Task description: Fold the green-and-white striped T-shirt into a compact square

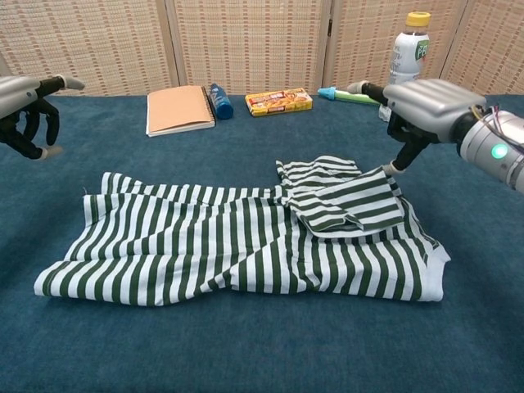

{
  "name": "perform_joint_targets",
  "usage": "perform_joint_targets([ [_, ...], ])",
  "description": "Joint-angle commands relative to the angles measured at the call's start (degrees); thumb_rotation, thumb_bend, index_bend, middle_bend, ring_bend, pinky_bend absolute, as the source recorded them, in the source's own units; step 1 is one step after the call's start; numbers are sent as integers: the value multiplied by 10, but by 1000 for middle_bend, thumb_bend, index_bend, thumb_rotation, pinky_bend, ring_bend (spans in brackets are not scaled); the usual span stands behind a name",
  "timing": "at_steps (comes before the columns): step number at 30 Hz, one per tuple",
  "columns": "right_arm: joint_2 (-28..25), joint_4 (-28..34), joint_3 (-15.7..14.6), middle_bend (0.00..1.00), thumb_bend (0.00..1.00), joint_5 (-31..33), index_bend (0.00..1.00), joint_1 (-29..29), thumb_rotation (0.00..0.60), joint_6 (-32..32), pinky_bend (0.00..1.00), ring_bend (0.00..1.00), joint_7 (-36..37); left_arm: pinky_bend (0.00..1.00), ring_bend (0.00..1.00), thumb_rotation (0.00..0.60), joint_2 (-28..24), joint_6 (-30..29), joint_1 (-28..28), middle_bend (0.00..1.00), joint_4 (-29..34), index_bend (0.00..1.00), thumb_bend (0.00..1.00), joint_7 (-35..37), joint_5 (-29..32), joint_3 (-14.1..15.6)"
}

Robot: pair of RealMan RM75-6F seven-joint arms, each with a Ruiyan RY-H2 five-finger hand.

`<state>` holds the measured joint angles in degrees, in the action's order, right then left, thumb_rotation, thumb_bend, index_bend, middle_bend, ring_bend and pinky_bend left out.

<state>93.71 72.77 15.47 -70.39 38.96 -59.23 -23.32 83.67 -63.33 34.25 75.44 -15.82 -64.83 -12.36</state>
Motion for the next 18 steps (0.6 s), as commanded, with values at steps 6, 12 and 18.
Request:
perform_joint_targets([
  [6,-53,80,-3,971,232,-30,70,-12,600,-45,1000,1000,4,937,663,600,-14,1,-5,611,18,0,364,-7,5,3],
  [12,-55,73,-4,971,255,-4,81,-14,600,-41,1000,1000,-8,937,663,600,-17,2,-6,608,26,0,364,-9,8,3],
  [18,-38,40,-18,971,105,47,82,-4,600,4,1000,1000,-43,937,663,600,-18,1,-8,608,30,0,364,-10,9,4],
])
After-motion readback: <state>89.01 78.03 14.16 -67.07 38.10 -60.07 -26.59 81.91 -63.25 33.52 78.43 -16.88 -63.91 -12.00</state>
